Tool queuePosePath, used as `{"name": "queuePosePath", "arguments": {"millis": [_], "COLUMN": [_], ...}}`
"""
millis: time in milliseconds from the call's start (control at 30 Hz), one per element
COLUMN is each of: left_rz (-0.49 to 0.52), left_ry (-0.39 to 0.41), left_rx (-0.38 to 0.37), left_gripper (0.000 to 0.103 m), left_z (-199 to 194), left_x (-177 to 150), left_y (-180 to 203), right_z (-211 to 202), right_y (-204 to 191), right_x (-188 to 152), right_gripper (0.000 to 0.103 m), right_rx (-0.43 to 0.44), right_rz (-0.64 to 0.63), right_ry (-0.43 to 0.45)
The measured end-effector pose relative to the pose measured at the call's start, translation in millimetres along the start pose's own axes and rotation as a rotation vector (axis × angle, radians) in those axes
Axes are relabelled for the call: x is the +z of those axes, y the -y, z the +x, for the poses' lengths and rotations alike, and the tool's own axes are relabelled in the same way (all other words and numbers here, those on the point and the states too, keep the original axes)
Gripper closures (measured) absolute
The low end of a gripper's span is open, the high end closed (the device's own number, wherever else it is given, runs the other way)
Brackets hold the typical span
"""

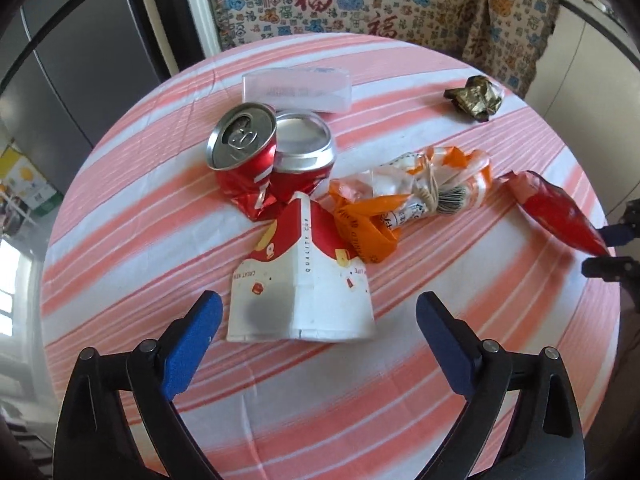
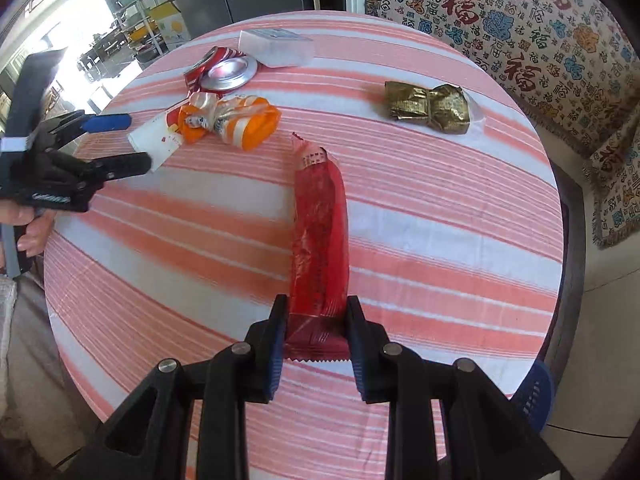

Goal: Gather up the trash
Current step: 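Grasp the white-red paper box with the left tool while the right tool grasps the red candy wrapper, then carry the paper box and red wrapper over the blue wastebasket with both tools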

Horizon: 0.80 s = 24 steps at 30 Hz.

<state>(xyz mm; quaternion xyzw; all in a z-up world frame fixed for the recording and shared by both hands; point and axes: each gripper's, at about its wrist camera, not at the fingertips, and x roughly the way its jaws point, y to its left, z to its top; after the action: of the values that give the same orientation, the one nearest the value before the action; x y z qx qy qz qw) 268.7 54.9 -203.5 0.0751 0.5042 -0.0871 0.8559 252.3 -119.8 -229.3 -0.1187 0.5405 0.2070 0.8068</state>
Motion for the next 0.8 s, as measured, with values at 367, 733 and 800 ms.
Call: {"name": "queuePosePath", "arguments": {"millis": [367, 733, 800], "left_rz": [-0.076, -0.060, -0.045], "left_ry": [0.021, 0.090, 0.101], "left_rx": [-0.053, -0.167, -0.186], "left_gripper": [0.084, 0.084, 0.084], "left_z": [-39, -84, -84], "left_x": [-32, -45, -38], "left_y": [-27, 46, 68], "right_z": [-1, -2, -15], "right_y": [-5, -9, 3], "right_x": [38, 26, 17], "right_gripper": [0.041, 0.088, 0.088], "right_rx": [0.058, 0.071, 0.074], "right_rz": [-0.021, -0.013, 0.026], "right_ry": [-0.015, 0.025, 0.058]}}
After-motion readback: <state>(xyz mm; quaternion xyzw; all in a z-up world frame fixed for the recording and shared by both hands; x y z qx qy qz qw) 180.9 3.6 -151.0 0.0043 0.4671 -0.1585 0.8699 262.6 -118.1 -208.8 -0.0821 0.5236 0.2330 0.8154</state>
